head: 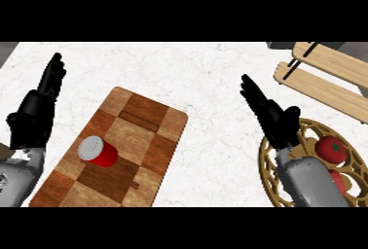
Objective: Pick the bell pepper from the placemat and place it in the tiered shelf
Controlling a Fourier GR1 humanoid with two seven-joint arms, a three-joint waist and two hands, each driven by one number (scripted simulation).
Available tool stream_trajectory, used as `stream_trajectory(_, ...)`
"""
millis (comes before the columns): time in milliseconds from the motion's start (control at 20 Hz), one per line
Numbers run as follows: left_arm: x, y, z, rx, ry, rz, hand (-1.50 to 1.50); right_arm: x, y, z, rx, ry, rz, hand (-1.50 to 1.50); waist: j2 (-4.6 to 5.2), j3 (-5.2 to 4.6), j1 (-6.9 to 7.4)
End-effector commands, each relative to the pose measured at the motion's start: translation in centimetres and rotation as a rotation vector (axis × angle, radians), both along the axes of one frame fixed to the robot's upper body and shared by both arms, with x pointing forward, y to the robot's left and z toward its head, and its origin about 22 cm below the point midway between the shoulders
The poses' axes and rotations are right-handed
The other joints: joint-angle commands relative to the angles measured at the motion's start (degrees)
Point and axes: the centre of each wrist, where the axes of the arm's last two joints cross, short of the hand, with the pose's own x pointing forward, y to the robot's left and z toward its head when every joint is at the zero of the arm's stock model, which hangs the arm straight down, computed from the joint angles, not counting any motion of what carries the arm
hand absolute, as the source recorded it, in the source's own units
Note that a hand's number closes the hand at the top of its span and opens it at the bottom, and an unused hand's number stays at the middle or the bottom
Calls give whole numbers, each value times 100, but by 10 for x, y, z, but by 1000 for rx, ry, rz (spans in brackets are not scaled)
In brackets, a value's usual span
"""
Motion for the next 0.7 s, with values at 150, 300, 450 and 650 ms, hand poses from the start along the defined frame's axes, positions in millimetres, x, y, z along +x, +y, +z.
stream_trajectory(150, -27, 28, -56, -152, 221, 108, 0, -11, -48, 33, -79, -322, -175, 150, -63, 252, -142)
stream_trajectory(300, -43, 45, -74, -182, 338, 171, 0, -20, -134, 22, -480, -244, -583, 150, -43, 117, -570)
stream_trajectory(450, -60, 52, -91, -232, 399, 163, 0, -37, -134, 14, -457, -431, -839, 150, -109, 230, -399)
stream_trajectory(650, -70, 77, -103, -273, 401, 118, 0, -101, -60, -22, -339, -418, -752, -150, -63, 249, -175)
